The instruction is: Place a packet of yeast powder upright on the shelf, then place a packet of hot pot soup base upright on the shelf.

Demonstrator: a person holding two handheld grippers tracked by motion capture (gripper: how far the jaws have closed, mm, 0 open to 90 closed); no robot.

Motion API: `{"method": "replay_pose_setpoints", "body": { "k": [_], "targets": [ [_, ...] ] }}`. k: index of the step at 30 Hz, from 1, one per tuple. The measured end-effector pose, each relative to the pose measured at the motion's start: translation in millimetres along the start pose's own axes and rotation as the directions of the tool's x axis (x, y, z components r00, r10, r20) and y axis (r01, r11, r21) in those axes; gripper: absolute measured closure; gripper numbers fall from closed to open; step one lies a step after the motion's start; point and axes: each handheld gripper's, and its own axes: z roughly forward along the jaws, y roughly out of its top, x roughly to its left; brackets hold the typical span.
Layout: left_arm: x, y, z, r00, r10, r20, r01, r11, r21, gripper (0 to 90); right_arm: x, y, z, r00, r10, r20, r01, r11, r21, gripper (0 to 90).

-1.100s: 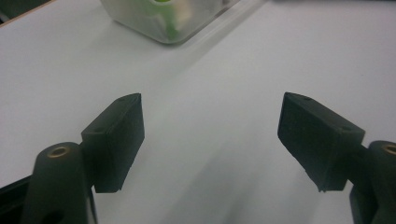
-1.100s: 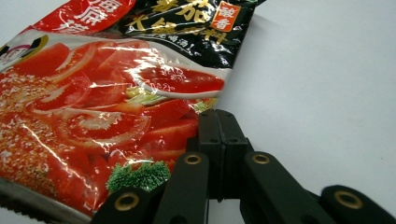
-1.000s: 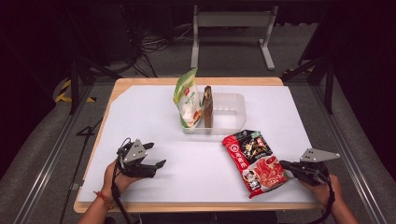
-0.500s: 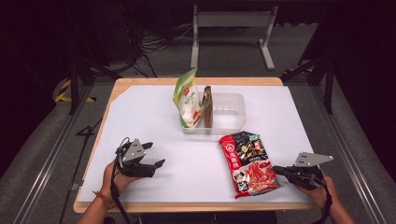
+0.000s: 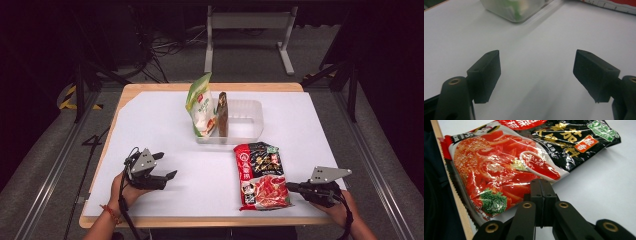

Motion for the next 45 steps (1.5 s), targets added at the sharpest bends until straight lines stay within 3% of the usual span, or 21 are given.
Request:
{"method": "replay_pose_setpoints", "body": {
  "k": [11, 15, 18, 19, 22, 24, 26, 30, 34, 40, 45],
  "targets": [
    [0.6, 0.7, 1.0, 1.0000, 0.001, 0.007, -0.001, 1.0000, -0.008, 23.1, 3.8, 2.6, 4.3, 0.9996, -0.012, -0.025, 0.012, 0.9999, 0.007, 90.0],
    [0.5, 0.0, 0.4, 1.0000, 0.002, 0.007, -0.002, 1.0000, -0.004, 23.1, -0.1, 2.8, 0.4, 0.9996, -0.003, 0.028, 0.003, 1.0000, -0.005, 74.0],
    [0.5, -0.4, -0.2, 1.0000, 0.004, 0.003, -0.004, 1.0000, -0.003, 23.0, -5.1, 1.1, -1.7, 0.9991, 0.026, 0.034, -0.025, 0.9994, -0.025, 70.3],
    [0.4, -0.5, -0.7, 1.0000, 0.001, 0.004, -0.001, 1.0000, -0.003, 23.0, -8.4, 0.2, -4.2, 0.9972, 0.049, 0.056, -0.046, 0.9974, -0.057, 55.1],
    [-0.1, -0.5, -1.6, 1.0000, 0.003, -0.002, -0.003, 1.0000, -0.009, 23.0, -12.5, -0.2, -6.8, 0.9956, 0.075, 0.056, -0.070, 0.9942, -0.082, 51.6],
    [-0.2, -1.0, -2.0, 1.0000, 0.001, -0.004, -0.001, 1.0000, -0.005, 23.0, -16.1, 0.6, -9.1, 0.9933, 0.085, 0.078, -0.077, 0.9922, -0.098, 41.0],
    [0.5, -2.0, -2.6, 1.0000, -0.002, -0.006, 0.002, 1.0000, -0.004, 22.9, -19.9, 1.8, -10.1, 0.9909, 0.105, 0.084, -0.095, 0.9888, -0.115, 36.0],
    [1.4, -2.1, -2.7, 0.9997, -0.004, -0.024, 0.004, 1.0000, 0.002, 22.0, -26.6, 3.7, -9.9, 0.9885, 0.121, 0.090, -0.110, 0.9867, -0.119, 36.2],
    [2.2, -1.0, -1.5, 0.9995, 0.001, -0.033, -0.001, 1.0000, 0.001, 20.5, -28.8, 5.7, -13.7, 0.9822, 0.133, 0.133, -0.114, 0.9838, -0.138, 30.3],
    [2.9, -1.5, -0.7, 0.9993, 0.005, -0.036, -0.004, 0.9999, 0.013, 19.1, -34.6, 8.4, -21.6, 0.9744, 0.171, 0.145, -0.143, 0.9722, -0.185, 28.6],
    [2.6, -1.3, 0.0, 0.9994, 0.004, -0.034, -0.003, 0.9999, 0.015, 19.1, -38.3, 15.1, -19.9, 0.9751, 0.163, 0.150, -0.136, 0.9750, -0.176, 31.0]
  ]
}}
